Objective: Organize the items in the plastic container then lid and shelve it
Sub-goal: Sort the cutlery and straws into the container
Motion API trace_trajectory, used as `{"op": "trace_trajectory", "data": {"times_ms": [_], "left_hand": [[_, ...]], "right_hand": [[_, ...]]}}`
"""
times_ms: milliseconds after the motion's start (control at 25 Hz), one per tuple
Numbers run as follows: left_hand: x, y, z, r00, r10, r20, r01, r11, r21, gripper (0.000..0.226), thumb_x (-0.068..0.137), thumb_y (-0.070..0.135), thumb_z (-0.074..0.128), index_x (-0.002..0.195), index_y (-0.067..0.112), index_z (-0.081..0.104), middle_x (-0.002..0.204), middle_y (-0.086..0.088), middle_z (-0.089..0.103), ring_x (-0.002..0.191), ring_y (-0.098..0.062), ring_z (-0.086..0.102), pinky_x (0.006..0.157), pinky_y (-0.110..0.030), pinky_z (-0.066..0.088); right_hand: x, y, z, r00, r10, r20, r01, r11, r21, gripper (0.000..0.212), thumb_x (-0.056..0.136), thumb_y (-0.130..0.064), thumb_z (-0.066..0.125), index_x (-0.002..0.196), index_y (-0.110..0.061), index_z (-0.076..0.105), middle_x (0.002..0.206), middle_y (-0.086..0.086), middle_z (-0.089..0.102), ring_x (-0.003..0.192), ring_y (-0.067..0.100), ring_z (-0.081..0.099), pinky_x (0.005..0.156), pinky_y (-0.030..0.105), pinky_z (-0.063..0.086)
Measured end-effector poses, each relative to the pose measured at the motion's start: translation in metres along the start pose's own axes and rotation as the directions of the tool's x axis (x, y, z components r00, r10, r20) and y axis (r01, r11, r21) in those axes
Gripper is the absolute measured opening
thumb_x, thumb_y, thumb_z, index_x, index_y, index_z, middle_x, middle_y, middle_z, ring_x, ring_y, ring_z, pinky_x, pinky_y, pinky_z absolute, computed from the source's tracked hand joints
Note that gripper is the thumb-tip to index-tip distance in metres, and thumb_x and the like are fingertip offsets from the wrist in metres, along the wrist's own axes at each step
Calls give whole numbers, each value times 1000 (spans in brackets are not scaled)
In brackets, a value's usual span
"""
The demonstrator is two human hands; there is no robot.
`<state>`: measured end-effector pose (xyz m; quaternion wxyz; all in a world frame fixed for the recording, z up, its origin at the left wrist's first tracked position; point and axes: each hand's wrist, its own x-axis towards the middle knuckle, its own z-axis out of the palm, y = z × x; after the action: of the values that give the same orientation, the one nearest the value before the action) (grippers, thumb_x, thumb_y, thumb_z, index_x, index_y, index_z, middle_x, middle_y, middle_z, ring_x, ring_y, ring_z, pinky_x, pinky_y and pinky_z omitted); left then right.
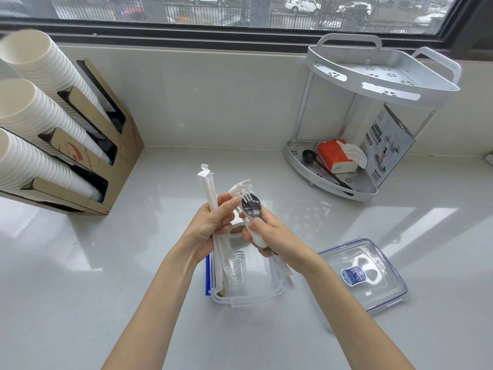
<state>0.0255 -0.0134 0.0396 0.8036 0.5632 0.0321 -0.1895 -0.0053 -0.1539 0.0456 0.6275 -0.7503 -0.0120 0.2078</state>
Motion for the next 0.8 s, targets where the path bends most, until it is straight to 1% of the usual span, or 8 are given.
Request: {"op": "trace_trajectory", "data": {"times_ms": [80, 160, 240, 360, 520, 600, 680, 800], "left_hand": [[-1, 1, 1, 1000, 6, -22, -6, 1000, 8, 29, 86, 10, 55, 62, 24, 60, 42, 14, 41, 31, -3, 30, 32, -9, 21], [1, 2, 2, 997, 43, -70, -44, 999, -5, 29, 86, 10, 55, 60, 22, 60, 43, 12, 49, 30, -3, 30, 32, -9, 22], [5, 4, -3, 985, 80, -156, -98, 989, -109, 18, 87, 11, 54, 70, 16, 59, 49, 10, 60, 29, -3, 33, 31, -9, 23], [14, 13, -22, 950, 114, -291, -215, 915, -342, 16, 91, 15, 48, 75, 14, 53, 41, 9, 56, 31, -2, 38, 30, -7, 27], [20, 16, -41, 925, 106, -364, -281, 835, -472, 22, 95, 19, 40, 79, 17, 54, 46, 13, 55, 32, -3, 39, 31, -8, 29], [21, 10, -41, 933, 87, -349, -258, 838, -480, 26, 97, 20, 36, 78, 17, 53, 45, 13, 54, 32, -3, 39, 31, -10, 30], [23, 4, -38, 946, 68, -316, -223, 844, -488, 28, 98, 21, 32, 76, 18, 51, 45, 12, 53, 35, -3, 41, 35, -10, 34], [24, 0, -31, 960, 58, -275, -198, 834, -516, 29, 98, 22, 32, 73, 18, 46, 42, 11, 50, 42, -3, 49, 46, -13, 48]], "right_hand": [[-1, 2, -1, 1000, 2, 9, -2, 1000, -18, 32, 91, -12, 31, 116, -25, 44, 65, -7, 48, 44, -2, 39, 41, 14, 27], [-1, 2, -1, 1000, -1, 13, 1, 1000, -11, 33, 90, -10, 31, 118, -21, 45, 65, -7, 48, 42, -2, 40, 42, 15, 27], [-2, 2, -2, 1000, 1, 17, -1, 1000, 2, 33, 90, -9, 31, 121, -12, 44, 66, -7, 49, 44, 0, 38, 43, 15, 27], [-6, 7, -6, 1000, 27, 11, -27, 1000, 0, 33, 91, -9, 31, 121, -6, 43, 66, -6, 47, 46, 5, 33, 45, 17, 26], [1, 19, -13, 977, 112, -183, -99, 992, 78, 36, 91, -11, 31, 114, 12, 47, 64, 1, 42, 41, 6, 29, 43, 19, 23], [4, 18, -15, 955, 150, -257, -99, 975, 200, 28, 92, -12, 32, 103, 0, 54, 61, -2, 39, 36, 2, 27, 39, 16, 21], [4, 17, -14, 947, 169, -275, -85, 952, 293, 18, 93, -15, 36, 88, -13, 54, 57, -4, 31, 35, 2, 23, 36, 14, 19], [6, 22, -11, 951, 179, -252, -95, 945, 312, 21, 95, -22, 39, 75, -18, 45, 56, -5, 29, 39, 4, 24, 37, 14, 20]]}}
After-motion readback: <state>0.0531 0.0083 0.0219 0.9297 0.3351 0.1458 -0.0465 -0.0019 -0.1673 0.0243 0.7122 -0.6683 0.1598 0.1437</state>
